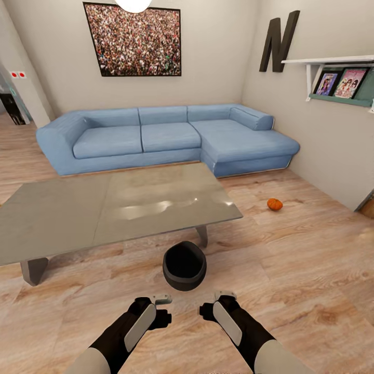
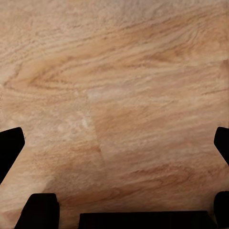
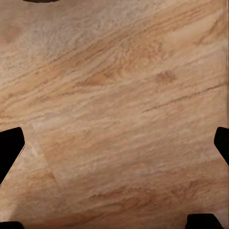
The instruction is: Place each of the two pumpkins and all three candles from the living room inside a cabinet in the living room (use any cabinet), then make sure every cabinet is closed, and position the cauldron so it is next to a table in the living room.
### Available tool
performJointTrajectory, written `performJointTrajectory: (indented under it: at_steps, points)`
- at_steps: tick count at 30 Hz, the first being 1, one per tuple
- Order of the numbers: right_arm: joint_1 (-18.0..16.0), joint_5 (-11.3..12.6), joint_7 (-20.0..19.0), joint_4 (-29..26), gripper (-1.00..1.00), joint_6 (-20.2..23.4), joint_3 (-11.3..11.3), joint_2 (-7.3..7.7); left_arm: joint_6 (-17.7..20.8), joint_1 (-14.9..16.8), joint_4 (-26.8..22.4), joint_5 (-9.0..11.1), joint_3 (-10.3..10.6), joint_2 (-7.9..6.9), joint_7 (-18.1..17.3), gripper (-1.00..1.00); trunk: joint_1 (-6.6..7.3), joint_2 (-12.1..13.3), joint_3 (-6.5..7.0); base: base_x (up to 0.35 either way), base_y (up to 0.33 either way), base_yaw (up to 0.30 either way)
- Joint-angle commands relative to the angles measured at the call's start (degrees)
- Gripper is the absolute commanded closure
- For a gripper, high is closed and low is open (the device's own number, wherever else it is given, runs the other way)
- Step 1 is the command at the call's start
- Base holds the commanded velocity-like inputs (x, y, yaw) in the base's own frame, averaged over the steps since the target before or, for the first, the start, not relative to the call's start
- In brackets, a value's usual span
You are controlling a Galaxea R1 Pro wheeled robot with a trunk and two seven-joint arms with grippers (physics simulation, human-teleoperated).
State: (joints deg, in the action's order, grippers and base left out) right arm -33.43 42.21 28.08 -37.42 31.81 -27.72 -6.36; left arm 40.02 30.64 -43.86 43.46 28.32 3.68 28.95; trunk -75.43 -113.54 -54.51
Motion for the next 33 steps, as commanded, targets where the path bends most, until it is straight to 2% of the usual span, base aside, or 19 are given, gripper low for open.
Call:
performJointTrajectory:
  at_steps: [1,2,3,4,6,7,9,14,20,25,33]
  points:
    - [-0.05,0.63,0.52,-0.05,-1.0,-0.07,0.23,0.05,0.15,0.03,-0.09,0.59,0.16,-0.06,0.58,-1.0,0.23,0.39,0.06,-0.001,0.0,-0.193]
    - [-0.05,0.74,0.46,-0.08,-1.0,-0.32,2.35,0.12,0.32,0.03,-0.09,0.51,0.14,-0.13,0.58,-1.0,0.45,0.79,0.18,0.0,0.0,-0.205]
    - [-0.05,0.77,0.46,-0.08,-1.0,-0.36,3.21,0.18,0.35,0.03,-0.09,0.49,0.14,-0.16,0.58,-1.0,0.67,1.19,0.3,0.0,0.0,-0.212]
    - [-0.02,0.78,0.45,-0.07,-1.0,-0.42,5.07,0.43,0.41,0.03,-0.09,0.42,0.14,-0.19,0.58,-1.0,0.89,1.59,0.43,0.0,0.0,-0.226]
    - [0.14,0.76,0.22,-0.02,-1.0,-0.51,8.64,1.35,0.47,0.03,-0.09,0.36,0.12,-0.41,0.58,-1.0,1.33,2.4,0.71,0.0,0.0,-0.24]
    - [0.23,0.72,0.09,0.06,-1.0,-0.57,9.99,1.77,0.5,0.03,-0.09,0.34,0.12,-0.59,0.58,-1.0,1.55,2.8,0.86,0.0,0.0,-0.248]
    - [0.32,0.73,-0.05,0.37,-1.0,-0.65,11.26,2.41,0.54,0.03,-0.09,0.33,0.12,-0.77,0.58,-1.0,1.99,3.6,1.17,0.0,0.0,-0.25]
    - [0.88,0.97,-0.19,0.89,-1.0,-2.42,12.56,4.48,0.6,0.03,-0.09,0.22,0.19,-0.96,0.58,-1.0,3.09,5.61,1.94,0.0,0.0,-0.254]
    - [2.85,1.42,-0.14,1.12,-1.0,-5.11,12.9,4.83,2.02,0.03,-0.09,-0.03,0.31,-0.98,0.58,-1.0,4.41,8.01,2.88,0.0,0.0,-0.256]
    - [3.23,3.02,-0.24,2.6,-1.0,-5.59,14.48,4.86,2.54,0.03,0.03,-0.04,0.57,-0.93,0.58,-1.0,5.5,10.02,3.63,0.0,0.0,-0.256]
    - [3.28,3.5,-0.3,5.92,-1.0,-9.98,16.67,4.94,2.6,0.03,0.39,-0.01,0.84,-0.84,0.58,-1.0,7.26,13.23,4.75,0.0,0.0,-0.255]
